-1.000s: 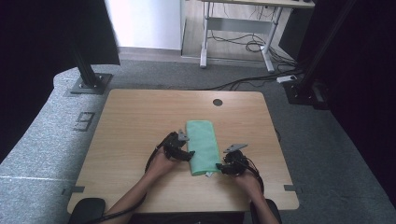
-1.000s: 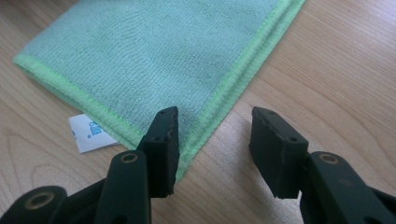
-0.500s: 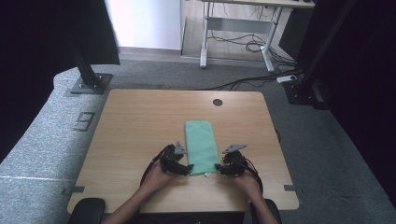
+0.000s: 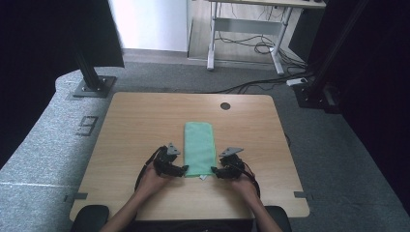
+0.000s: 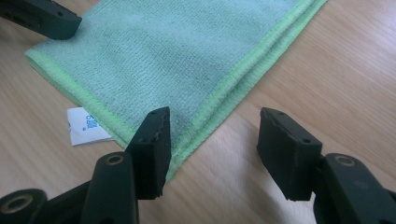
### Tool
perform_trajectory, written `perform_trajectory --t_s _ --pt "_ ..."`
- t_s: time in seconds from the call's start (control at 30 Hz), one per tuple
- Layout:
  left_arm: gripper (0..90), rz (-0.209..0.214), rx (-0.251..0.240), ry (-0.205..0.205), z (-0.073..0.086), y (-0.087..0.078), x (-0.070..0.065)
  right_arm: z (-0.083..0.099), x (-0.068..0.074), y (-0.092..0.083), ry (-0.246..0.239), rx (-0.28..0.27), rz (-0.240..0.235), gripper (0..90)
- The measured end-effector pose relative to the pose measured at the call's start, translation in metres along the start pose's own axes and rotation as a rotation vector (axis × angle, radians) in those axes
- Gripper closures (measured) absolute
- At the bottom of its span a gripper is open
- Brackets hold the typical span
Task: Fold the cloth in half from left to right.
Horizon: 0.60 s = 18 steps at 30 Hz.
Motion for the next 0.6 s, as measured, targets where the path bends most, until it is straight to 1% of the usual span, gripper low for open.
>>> perform_trajectory --t_s 0.03,0.1,0.17,0.2,0.23,0.27,0.33,0.37,0.4,0.5,0.53,0.57,0.6 --pt "17.8 -0.003 0.003 0.003 0.000 0.000 0.002 -0.002 0.000 0.002 0.004 -0.006 -0.003 43.8" --pt "17.5 -0.004 -0.005 -0.012 0.000 0.000 0.007 -0.004 0.000 0.005 0.011 -0.013 -0.007 42.6" --pt "16.3 -0.008 -0.006 -0.022 0.000 0.001 0.013 -0.006 0.000 0.008 0.009 -0.023 -0.007 41.6" --pt "16.2 -0.015 -0.009 -0.032 0.000 0.001 0.018 -0.008 0.000 0.011 0.006 -0.030 -0.008 39.9" --pt "16.3 -0.015 -0.009 -0.032 0.000 0.001 0.018 -0.008 0.000 0.011 0.006 -0.030 -0.008 39.9" --pt "16.3 -0.024 -0.012 -0.037 0.000 0.001 0.024 -0.012 0.000 0.015 0.005 -0.035 -0.008 38.9" --pt "16.2 -0.026 -0.017 -0.045 0.000 0.001 0.028 -0.015 0.000 0.018 0.005 -0.035 -0.008 38.8" --pt "16.1 -0.026 -0.017 -0.045 0.000 0.001 0.028 -0.015 0.000 0.018 0.005 -0.035 -0.008 38.8" --pt "16.1 -0.015 -0.021 -0.061 0.001 0.001 0.030 -0.017 0.000 0.020 0.002 -0.037 -0.008 38.7" --pt "15.9 -0.011 -0.021 -0.060 0.001 0.001 0.031 -0.017 0.000 0.020 0.005 -0.040 -0.007 37.1" --pt "15.9 -0.012 -0.019 -0.063 0.001 0.001 0.030 -0.016 -0.001 0.020 0.013 -0.044 0.000 33.7" --pt "16.0 -0.012 -0.019 -0.063 0.001 0.001 0.030 -0.016 -0.001 0.020 0.013 -0.044 0.000 33.7" --pt "16.0 -0.014 -0.020 -0.058 0.001 0.001 0.030 -0.016 -0.002 0.020 0.014 -0.045 0.001 31.8"
Point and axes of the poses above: each handheld gripper's, and its own axes: y roughly forward along the jaws, z roughly out of its underside, x roughly to its left, the point moved 4 cm from there along y, roughly forward along the jaws, and after that the axes turned 3 degrees about -y, right-handed, at the moved point
